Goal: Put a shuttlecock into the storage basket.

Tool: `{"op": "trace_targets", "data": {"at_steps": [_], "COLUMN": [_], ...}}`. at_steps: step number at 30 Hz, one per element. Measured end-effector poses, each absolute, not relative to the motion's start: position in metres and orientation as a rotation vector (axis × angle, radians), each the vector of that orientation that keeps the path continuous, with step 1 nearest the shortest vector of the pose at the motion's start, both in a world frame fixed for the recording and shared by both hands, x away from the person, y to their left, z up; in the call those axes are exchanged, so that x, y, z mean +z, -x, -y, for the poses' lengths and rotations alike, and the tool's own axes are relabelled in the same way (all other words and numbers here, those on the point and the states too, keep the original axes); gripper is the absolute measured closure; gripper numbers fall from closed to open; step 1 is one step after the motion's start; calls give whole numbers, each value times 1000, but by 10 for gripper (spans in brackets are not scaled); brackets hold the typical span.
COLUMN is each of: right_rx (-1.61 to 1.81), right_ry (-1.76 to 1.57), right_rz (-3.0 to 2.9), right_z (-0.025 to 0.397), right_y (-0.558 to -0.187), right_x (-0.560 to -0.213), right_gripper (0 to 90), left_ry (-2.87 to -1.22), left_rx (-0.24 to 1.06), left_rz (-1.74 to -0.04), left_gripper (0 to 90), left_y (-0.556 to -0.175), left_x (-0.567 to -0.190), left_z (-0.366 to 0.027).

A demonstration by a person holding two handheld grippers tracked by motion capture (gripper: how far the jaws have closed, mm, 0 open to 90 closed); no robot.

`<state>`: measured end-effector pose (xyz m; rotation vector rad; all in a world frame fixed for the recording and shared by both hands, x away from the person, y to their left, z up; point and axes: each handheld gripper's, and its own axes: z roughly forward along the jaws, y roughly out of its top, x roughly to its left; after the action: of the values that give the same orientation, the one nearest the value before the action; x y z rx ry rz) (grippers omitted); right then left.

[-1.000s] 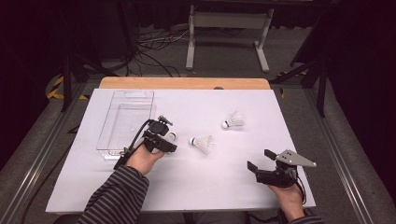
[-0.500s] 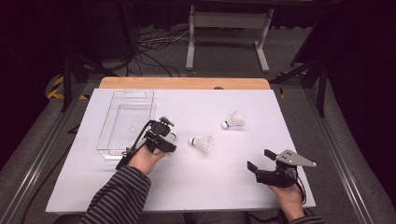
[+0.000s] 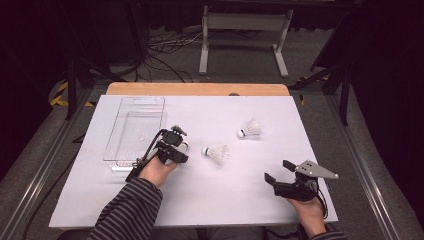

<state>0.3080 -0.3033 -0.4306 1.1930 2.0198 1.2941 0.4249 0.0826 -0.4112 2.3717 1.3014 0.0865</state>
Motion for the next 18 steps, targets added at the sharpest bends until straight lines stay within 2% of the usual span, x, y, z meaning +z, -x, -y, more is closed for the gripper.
{"op": "trace_targets", "data": {"at_steps": [18], "right_rx": [1292], "right_ry": [-1198], "right_rz": [-2031], "right_z": [303], "right_y": [-309], "right_x": [-431], "right_gripper": [145], "left_ry": [-2414], "left_rx": [115], "left_rz": [-1293], "left_gripper": [825], "left_y": [-427], "left_x": [-415], "left_z": [-80]}}
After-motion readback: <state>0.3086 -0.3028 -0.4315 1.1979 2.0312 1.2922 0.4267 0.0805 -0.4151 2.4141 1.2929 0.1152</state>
